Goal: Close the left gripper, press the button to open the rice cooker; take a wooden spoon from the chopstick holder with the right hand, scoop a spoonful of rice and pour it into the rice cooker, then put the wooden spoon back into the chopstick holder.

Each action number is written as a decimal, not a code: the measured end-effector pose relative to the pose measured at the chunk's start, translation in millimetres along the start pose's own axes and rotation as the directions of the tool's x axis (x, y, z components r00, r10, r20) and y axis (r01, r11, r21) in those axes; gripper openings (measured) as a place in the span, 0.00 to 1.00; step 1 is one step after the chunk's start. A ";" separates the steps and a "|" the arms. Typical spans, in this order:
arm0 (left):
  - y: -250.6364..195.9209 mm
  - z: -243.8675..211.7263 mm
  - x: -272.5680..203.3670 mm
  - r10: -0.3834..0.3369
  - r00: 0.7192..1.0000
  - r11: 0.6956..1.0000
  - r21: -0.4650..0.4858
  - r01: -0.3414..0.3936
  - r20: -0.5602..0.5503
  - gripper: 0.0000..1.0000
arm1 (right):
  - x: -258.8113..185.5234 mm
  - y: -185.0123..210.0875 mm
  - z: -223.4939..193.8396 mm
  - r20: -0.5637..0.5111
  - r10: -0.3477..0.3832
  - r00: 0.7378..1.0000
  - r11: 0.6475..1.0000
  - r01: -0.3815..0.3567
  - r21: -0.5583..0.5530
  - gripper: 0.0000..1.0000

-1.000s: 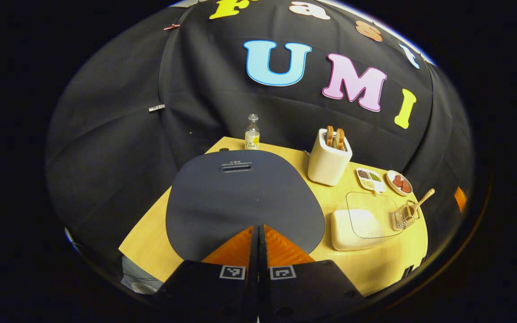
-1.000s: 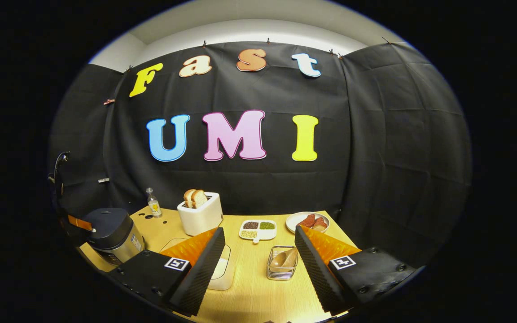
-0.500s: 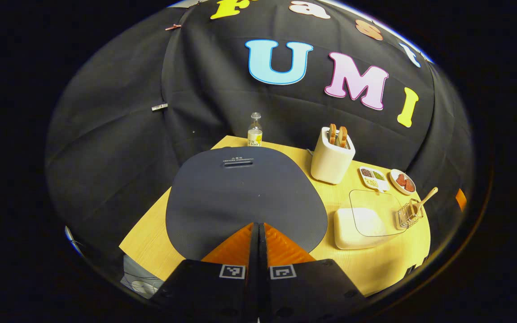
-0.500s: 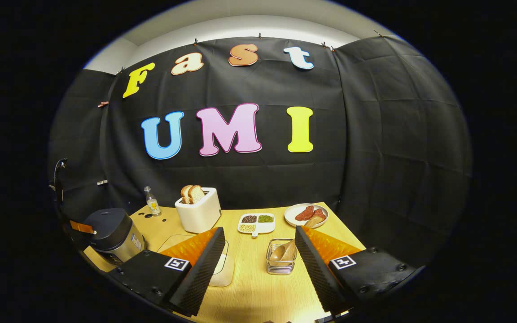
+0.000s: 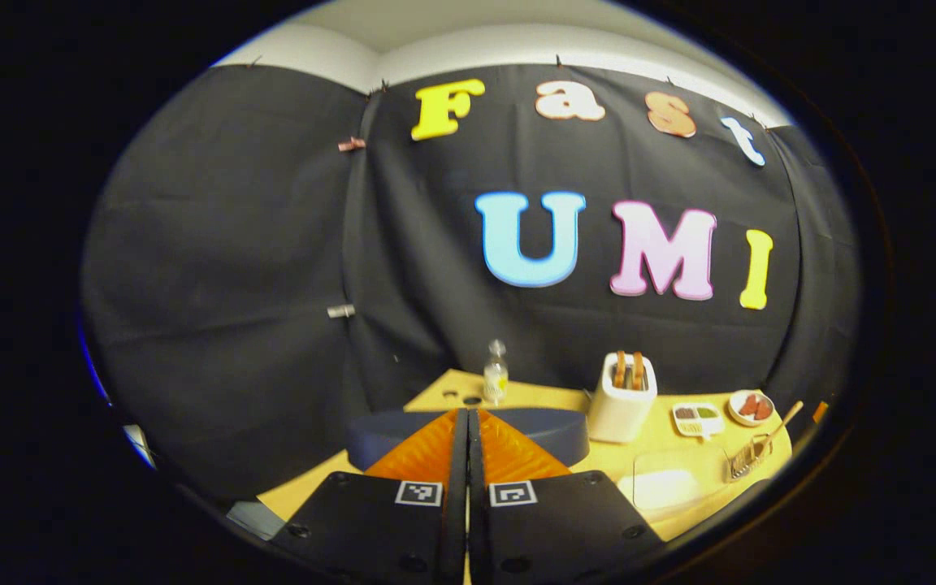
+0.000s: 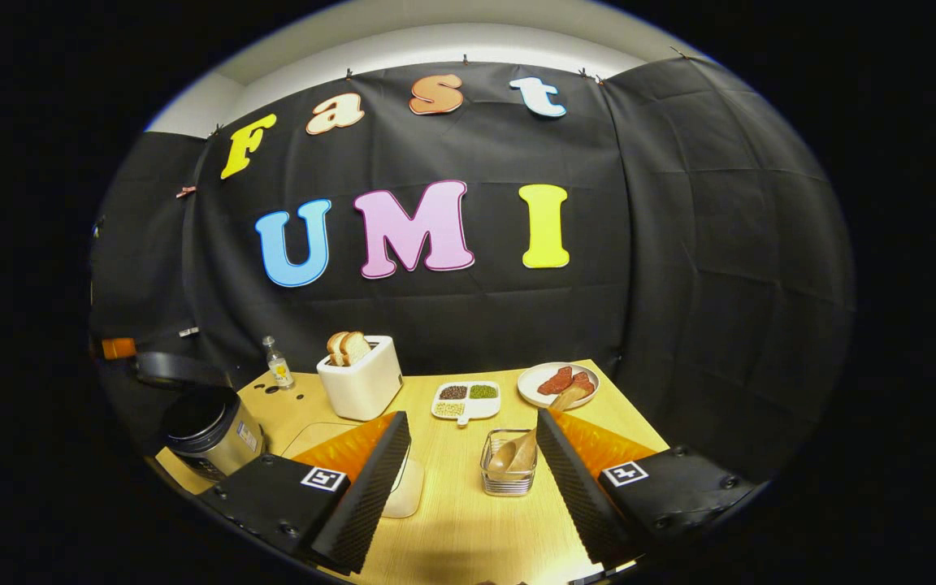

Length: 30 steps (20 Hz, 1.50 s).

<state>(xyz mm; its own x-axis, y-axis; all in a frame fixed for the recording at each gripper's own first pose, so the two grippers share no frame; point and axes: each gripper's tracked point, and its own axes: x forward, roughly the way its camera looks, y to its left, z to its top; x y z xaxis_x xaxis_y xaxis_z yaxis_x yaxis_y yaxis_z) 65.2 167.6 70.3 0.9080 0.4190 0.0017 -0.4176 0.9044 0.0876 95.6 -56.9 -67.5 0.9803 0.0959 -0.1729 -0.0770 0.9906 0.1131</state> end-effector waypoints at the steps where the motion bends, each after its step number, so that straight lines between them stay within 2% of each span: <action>1: -7.1 2.0 -8.1 0.001 1.000 1.000 0.010 -0.001 0.018 0.08 | 3.8 -3.2 1.7 0.003 -0.002 1.000 1.000 0.002 0.003 0.98; 3: -14.8 1.7 -17.7 -0.006 1.000 1.000 0.022 0.005 0.017 0.10 | 14.3 -11.3 4.7 0.014 -0.012 1.000 1.000 0.012 0.014 0.98; 5: -30.0 -7.3 -27.9 -0.041 0.999 0.999 0.002 0.041 -0.004 0.55 | 27.1 -22.8 3.3 0.010 -0.032 0.999 0.999 0.032 0.019 0.98; 7: -32.4 -15.0 -32.5 -0.026 1.000 0.999 -0.021 0.026 -0.012 0.99 | 40.5 -33.8 -1.1 -0.010 -0.051 0.999 0.998 0.052 0.029 0.98; 8: -33.1 -19.6 -36.0 -0.012 1.000 1.000 -0.029 0.012 -0.023 0.96 | 47.6 -38.8 -2.6 -0.019 -0.057 0.998 0.997 0.058 0.043 0.99; 13: -39.7 -33.2 -56.5 0.033 0.997 0.999 0.003 -0.033 -0.068 0.96 | 85.1 -68.5 -12.7 -0.055 -0.094 0.994 0.987 0.100 0.122 0.98; 17: -45.8 -44.7 -67.1 0.069 0.992 0.998 0.014 -0.067 -0.107 0.96 | 112.7 -95.2 -39.8 -0.129 -0.128 0.983 0.972 0.150 0.181 0.99; 21: -51.9 -75.1 -78.4 0.106 0.978 0.994 0.030 -0.102 -0.180 0.96 | 142.4 -108.8 -66.7 -0.193 -0.135 0.972 0.954 0.180 0.238 0.98; 27: -73.5 -110.6 -89.6 0.115 0.958 0.993 0.055 -0.104 -0.264 0.97 | 187.2 -115.2 -106.4 -0.294 -0.124 0.948 0.914 0.225 0.338 0.98; 30: -89.4 -117.0 -91.2 0.099 0.954 0.994 0.066 -0.084 -0.283 0.97 | 202.9 -120.3 -113.1 -0.303 -0.119 0.946 0.891 0.236 0.387 0.95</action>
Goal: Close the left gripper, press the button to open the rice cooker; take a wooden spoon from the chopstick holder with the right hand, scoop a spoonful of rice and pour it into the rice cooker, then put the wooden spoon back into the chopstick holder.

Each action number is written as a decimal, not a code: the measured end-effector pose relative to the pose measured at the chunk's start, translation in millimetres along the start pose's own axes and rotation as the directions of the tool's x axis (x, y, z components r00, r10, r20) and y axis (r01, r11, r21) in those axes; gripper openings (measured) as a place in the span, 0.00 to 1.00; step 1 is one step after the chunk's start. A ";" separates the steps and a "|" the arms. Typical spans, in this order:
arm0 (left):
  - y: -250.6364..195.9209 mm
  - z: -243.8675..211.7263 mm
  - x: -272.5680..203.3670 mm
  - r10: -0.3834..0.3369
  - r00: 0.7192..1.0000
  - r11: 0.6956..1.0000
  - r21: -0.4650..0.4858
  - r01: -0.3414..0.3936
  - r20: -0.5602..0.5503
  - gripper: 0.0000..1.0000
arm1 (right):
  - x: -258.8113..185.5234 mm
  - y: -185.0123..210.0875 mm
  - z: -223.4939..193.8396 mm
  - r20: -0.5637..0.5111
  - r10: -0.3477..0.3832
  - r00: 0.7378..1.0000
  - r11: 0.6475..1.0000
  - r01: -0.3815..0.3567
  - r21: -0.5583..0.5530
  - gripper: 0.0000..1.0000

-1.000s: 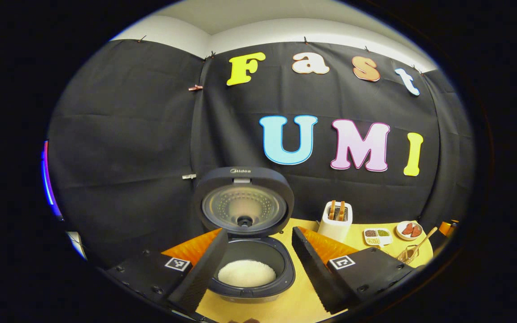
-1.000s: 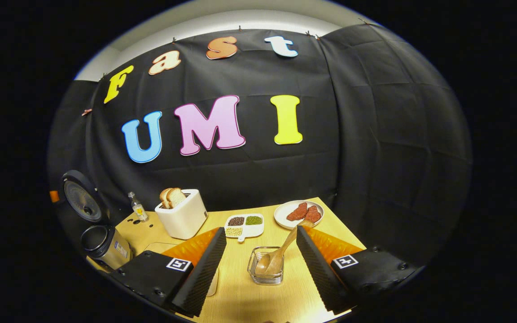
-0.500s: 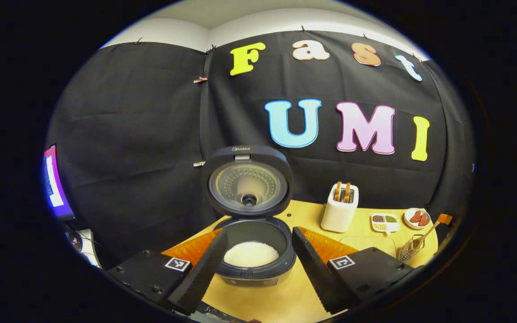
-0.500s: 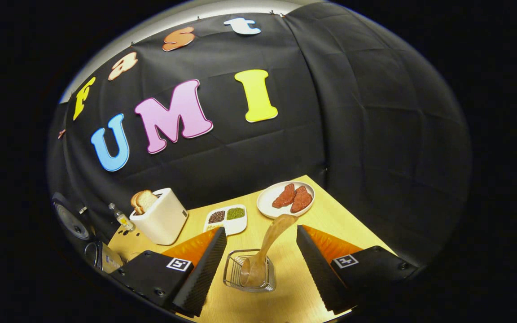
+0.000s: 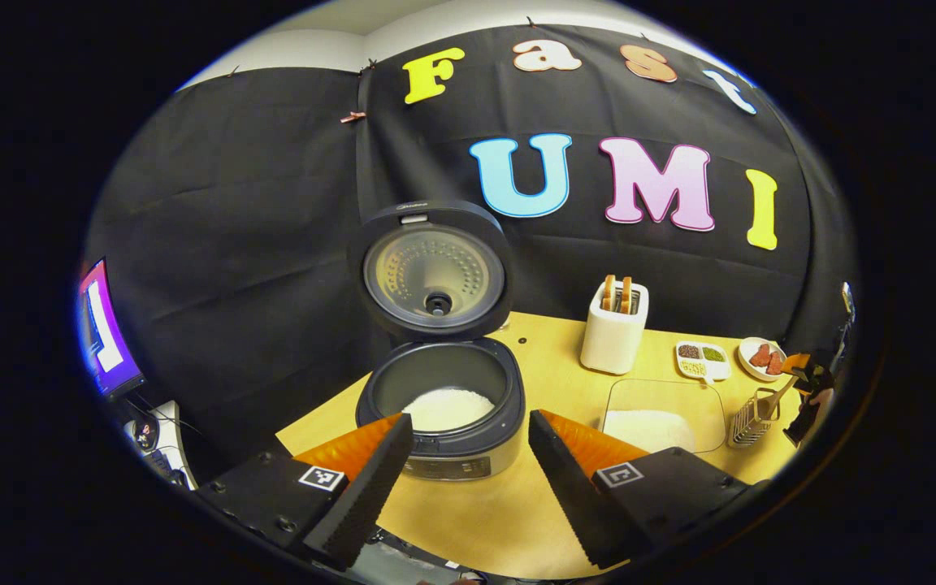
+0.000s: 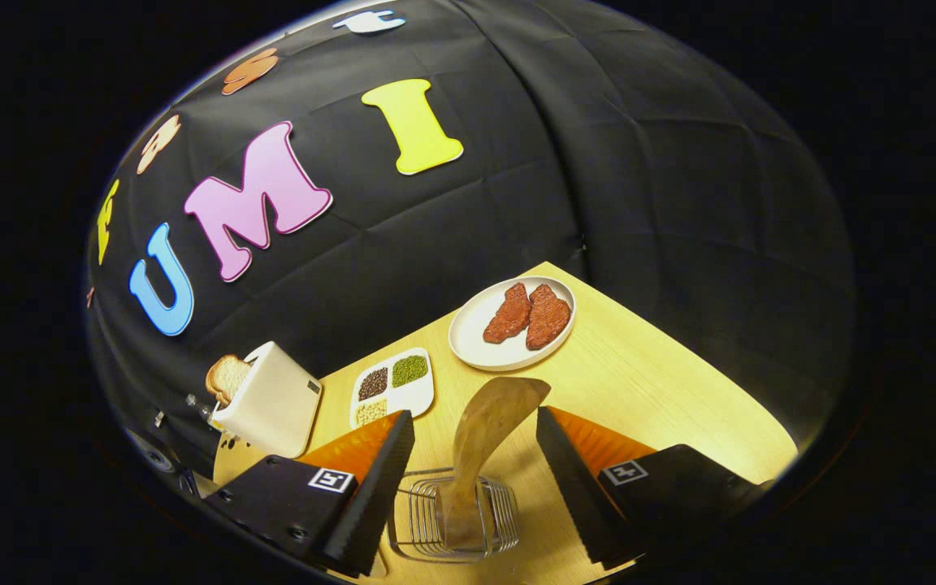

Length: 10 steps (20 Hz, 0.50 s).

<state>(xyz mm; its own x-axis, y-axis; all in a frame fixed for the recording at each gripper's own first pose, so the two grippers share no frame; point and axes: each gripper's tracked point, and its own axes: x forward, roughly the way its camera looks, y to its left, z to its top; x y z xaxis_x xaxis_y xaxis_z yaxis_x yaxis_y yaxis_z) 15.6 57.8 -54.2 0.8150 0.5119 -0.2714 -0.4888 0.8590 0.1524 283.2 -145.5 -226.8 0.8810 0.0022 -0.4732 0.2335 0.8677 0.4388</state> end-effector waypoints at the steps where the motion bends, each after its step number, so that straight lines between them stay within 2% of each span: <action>1: -5.1 -5.8 0.4 -0.003 1.000 1.000 0.013 0.003 -0.018 0.97 | 3.4 2.9 0.7 -0.006 0.017 1.000 1.000 -0.017 0.024 0.84; 2: -8.3 -11.1 1.4 -0.004 0.999 1.000 0.022 0.004 -0.034 0.97 | 5.7 5.1 -0.4 -0.020 0.032 0.999 0.999 -0.031 0.044 0.83; 5: -24.9 -19.7 2.6 -0.031 0.998 1.000 -0.001 0.031 -0.050 0.97 | 15.1 5.2 -4.1 -0.034 0.025 0.999 0.997 -0.022 0.070 0.49; 6: -29.0 -22.1 3.3 -0.037 0.998 0.999 -0.008 0.037 -0.056 0.97 | 14.6 4.2 -4.3 -0.043 0.026 0.999 0.997 -0.023 0.078 0.49; 8: -33.1 -26.0 2.2 -0.044 0.997 0.999 -0.015 0.043 -0.062 0.97 | 9.7 6.4 -1.0 -0.051 0.014 0.999 0.996 -0.009 0.093 0.27; 10: -33.7 -26.5 0.2 -0.050 0.997 0.998 -0.027 0.048 -0.059 0.97 | 5.1 12.2 -4.2 -0.054 0.036 0.998 0.997 -0.032 0.075 0.24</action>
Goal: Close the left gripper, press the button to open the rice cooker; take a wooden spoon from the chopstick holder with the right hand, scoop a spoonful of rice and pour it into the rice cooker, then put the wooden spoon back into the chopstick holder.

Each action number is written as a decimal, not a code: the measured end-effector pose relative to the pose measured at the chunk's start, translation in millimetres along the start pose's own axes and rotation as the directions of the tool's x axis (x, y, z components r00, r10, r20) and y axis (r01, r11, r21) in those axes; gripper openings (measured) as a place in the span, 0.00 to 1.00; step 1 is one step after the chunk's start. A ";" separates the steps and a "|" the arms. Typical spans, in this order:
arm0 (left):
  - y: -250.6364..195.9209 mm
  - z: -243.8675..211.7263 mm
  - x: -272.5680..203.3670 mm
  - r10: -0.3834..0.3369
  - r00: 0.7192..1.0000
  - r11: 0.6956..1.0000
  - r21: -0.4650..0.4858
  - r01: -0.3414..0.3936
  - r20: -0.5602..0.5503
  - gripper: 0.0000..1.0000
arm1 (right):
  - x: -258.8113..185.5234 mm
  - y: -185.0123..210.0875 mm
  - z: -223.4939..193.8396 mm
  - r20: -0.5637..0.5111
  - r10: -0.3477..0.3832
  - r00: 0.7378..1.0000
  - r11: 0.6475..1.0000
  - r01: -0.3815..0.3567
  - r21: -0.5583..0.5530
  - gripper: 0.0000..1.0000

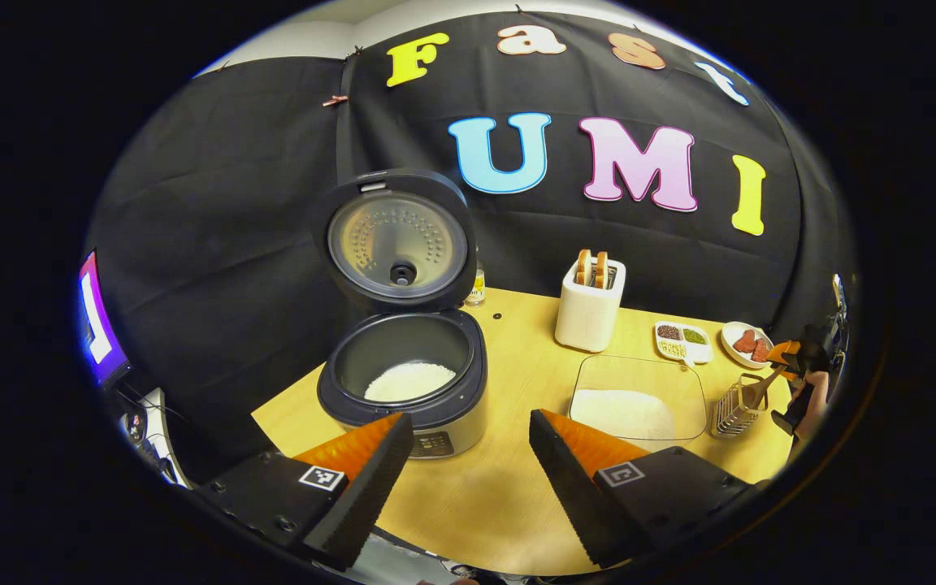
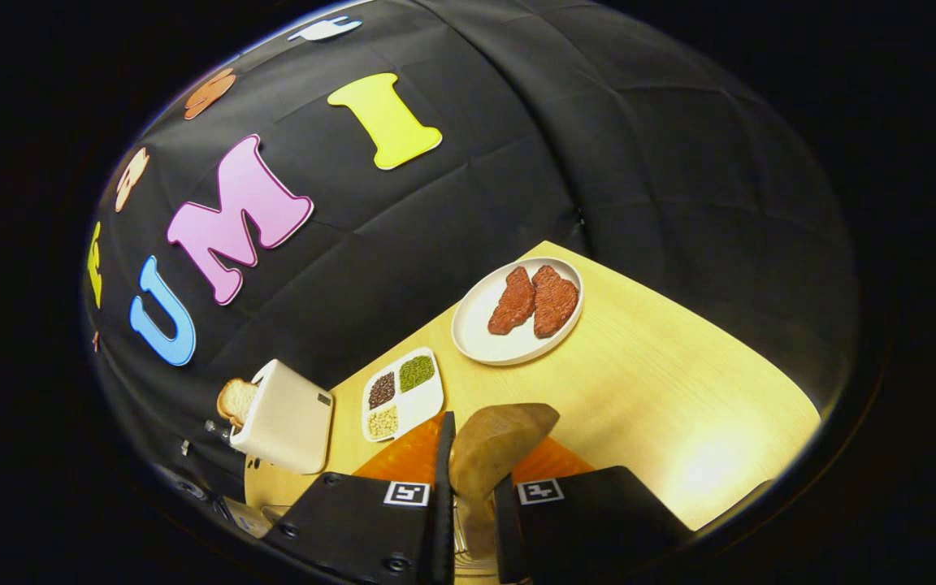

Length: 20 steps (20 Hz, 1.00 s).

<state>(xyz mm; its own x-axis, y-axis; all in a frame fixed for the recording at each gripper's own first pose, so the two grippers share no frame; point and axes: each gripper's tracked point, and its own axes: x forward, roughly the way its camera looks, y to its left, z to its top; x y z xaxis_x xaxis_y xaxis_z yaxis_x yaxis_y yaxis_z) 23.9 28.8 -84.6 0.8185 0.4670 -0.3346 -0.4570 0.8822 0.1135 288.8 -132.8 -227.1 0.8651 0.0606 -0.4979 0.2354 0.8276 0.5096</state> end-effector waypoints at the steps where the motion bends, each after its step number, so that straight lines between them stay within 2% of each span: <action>1: -0.2 -1.9 -1.1 -0.005 1.000 1.000 -0.007 0.005 0.001 0.97 | -7.2 5.9 3.0 0.007 0.015 1.000 1.000 -0.015 -0.022 0.22; 5: 8.4 1.2 -6.0 -0.015 1.000 1.000 -0.015 0.015 0.017 0.97 | -35.6 39.2 35.5 0.115 0.071 0.991 0.993 -0.059 -0.105 0.20; 10: 27.5 7.9 -10.5 -0.029 0.998 0.998 -0.053 0.032 0.056 0.97 | -78.2 89.8 64.7 0.197 0.137 0.971 0.987 -0.117 -0.111 0.19; 14: 43.3 1.7 -7.5 -0.045 0.997 0.997 -0.055 0.048 0.063 0.97 | -90.4 136.6 36.7 0.120 0.201 0.972 0.977 -0.189 -0.100 0.20; 18: 53.8 -6.2 -4.3 -0.063 0.996 0.994 -0.087 0.069 0.060 0.97 | -105.9 194.1 12.2 0.105 0.307 0.946 0.941 -0.285 -0.182 0.20; 20: 59.4 -14.0 -2.9 -0.077 0.996 0.992 -0.100 0.082 0.046 0.98 | -104.1 215.8 -12.5 0.058 0.336 0.940 0.925 -0.318 -0.207 0.19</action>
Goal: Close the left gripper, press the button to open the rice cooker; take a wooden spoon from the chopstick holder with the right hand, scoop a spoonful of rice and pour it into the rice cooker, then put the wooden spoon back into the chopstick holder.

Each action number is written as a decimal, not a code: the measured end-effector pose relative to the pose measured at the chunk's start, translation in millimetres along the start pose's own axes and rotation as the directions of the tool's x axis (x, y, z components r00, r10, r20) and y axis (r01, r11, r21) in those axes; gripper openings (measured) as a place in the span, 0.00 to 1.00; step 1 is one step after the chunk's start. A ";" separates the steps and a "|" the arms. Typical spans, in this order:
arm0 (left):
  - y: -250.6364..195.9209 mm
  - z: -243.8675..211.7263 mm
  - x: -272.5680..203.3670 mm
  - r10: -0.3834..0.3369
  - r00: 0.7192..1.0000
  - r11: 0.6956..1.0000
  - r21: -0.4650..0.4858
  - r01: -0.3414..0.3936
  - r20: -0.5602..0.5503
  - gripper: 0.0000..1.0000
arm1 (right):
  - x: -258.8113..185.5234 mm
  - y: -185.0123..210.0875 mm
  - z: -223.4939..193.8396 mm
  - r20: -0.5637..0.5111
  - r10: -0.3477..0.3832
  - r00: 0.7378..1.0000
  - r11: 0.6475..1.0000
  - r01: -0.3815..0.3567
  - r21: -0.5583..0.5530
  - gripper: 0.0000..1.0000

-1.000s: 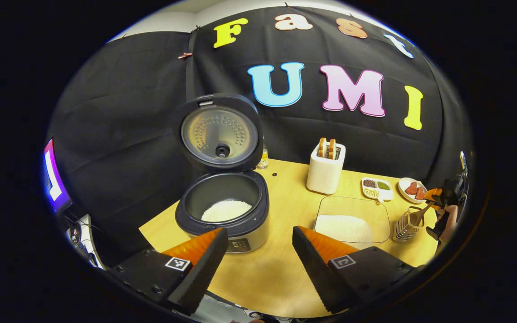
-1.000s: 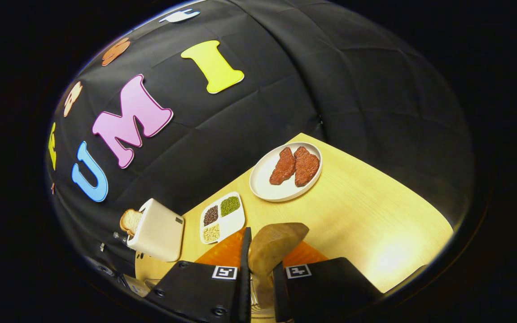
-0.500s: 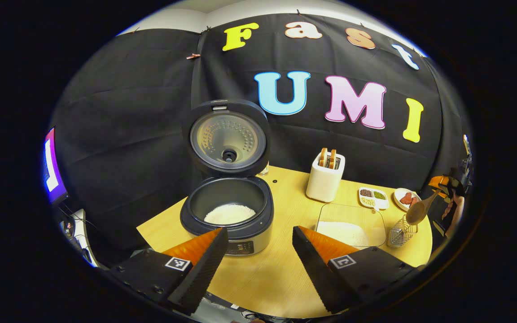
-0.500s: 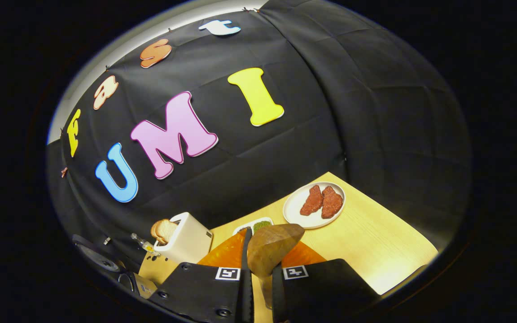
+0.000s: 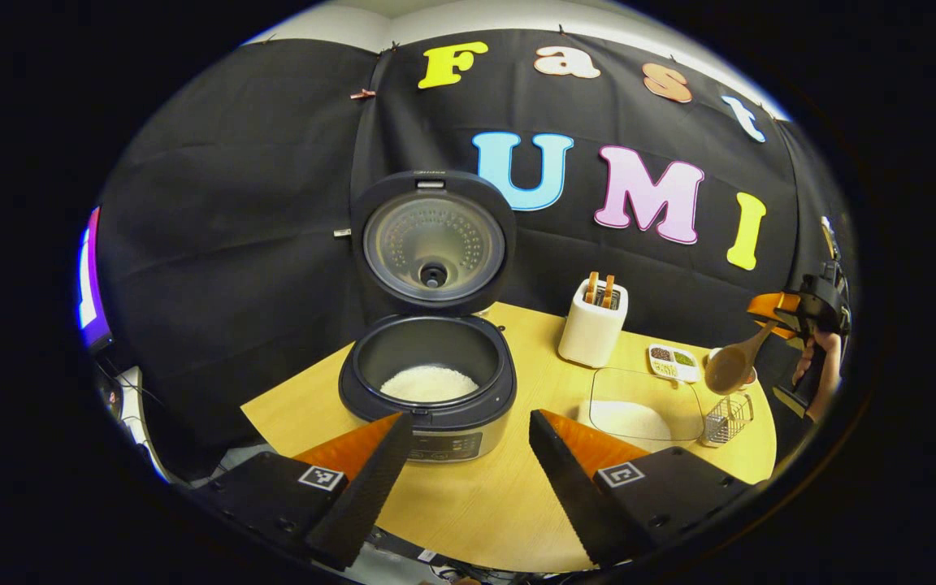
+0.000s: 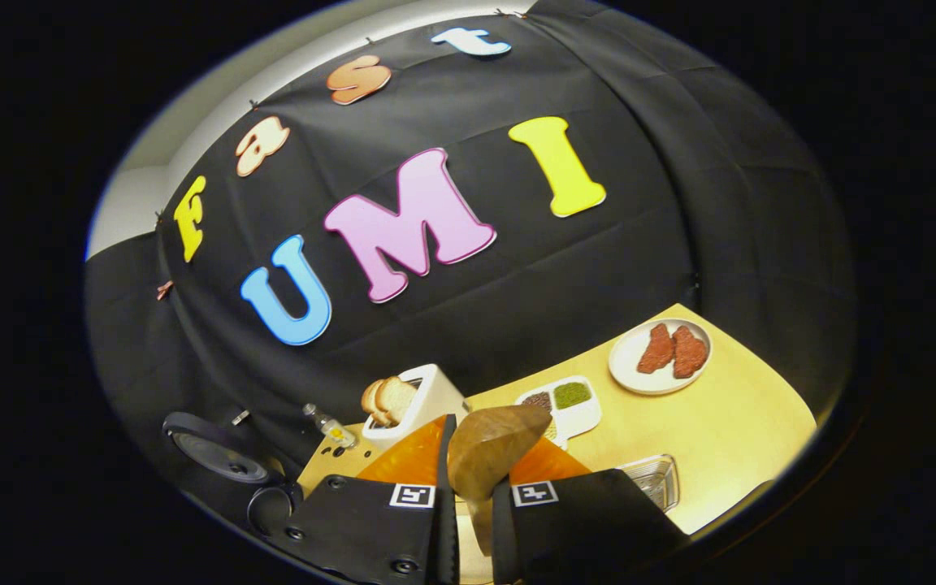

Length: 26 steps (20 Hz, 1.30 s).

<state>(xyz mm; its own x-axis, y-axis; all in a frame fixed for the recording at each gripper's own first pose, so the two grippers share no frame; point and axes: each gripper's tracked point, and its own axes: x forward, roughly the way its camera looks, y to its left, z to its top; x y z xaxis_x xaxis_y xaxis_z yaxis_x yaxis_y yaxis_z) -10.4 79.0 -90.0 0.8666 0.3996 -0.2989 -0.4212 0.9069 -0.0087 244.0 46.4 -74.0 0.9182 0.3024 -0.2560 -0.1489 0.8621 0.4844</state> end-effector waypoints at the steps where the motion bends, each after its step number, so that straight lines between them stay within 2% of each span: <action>1: 1.9 -1.0 1.4 -0.005 1.000 1.000 -0.005 0.005 -0.004 0.97 | 5.0 9.3 -10.9 -0.020 0.015 1.000 1.000 -0.015 -0.013 0.20; 7: 16.2 -15.2 8.6 -0.020 0.999 0.999 -0.032 0.019 -0.042 0.96 | 32.6 36.9 -69.4 -0.089 0.043 0.995 0.993 -0.052 -0.103 0.20; 14: 34.9 -36.2 23.1 -0.028 0.995 0.999 -0.025 0.026 -0.095 0.96 | 61.9 9.6 -113.4 -0.073 -0.042 0.996 0.961 0.020 -0.274 0.20; 16: 37.3 -39.0 27.3 -0.033 0.993 0.999 -0.026 0.031 -0.110 0.96 | 64.3 1.9 -127.3 -0.095 -0.073 0.993 0.965 0.046 -0.257 0.20; 19: 36.3 -35.9 32.9 -0.046 0.993 0.999 -0.029 0.043 -0.107 0.96 | 67.9 14.9 -131.6 -0.093 -0.065 0.994 0.975 0.043 -0.220 0.20; 22: 34.6 -32.0 39.5 -0.060 0.993 0.998 -0.029 0.058 -0.104 0.96 | 70.9 37.8 -159.6 -0.175 -0.035 0.984 0.988 0.008 -0.155 0.20; 24: 35.6 -26.8 40.4 -0.068 0.993 0.997 -0.028 0.066 -0.092 0.96 | 71.3 46.6 -173.3 -0.220 -0.041 0.975 0.988 0.007 -0.155 0.20; 26: 37.5 -23.5 42.2 -0.072 0.994 0.997 -0.030 0.070 -0.084 0.96 | 72.5 53.0 -175.5 -0.222 -0.045 0.974 0.983 0.004 -0.185 0.20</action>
<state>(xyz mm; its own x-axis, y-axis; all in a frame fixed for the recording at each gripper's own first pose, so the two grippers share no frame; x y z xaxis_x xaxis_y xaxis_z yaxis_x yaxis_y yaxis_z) 4.1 126.7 -125.3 0.8692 0.3203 -0.3767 -0.3673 0.9283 -0.0584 238.3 185.4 -213.6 0.8194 0.3459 -0.4570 -0.2109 0.9234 0.3207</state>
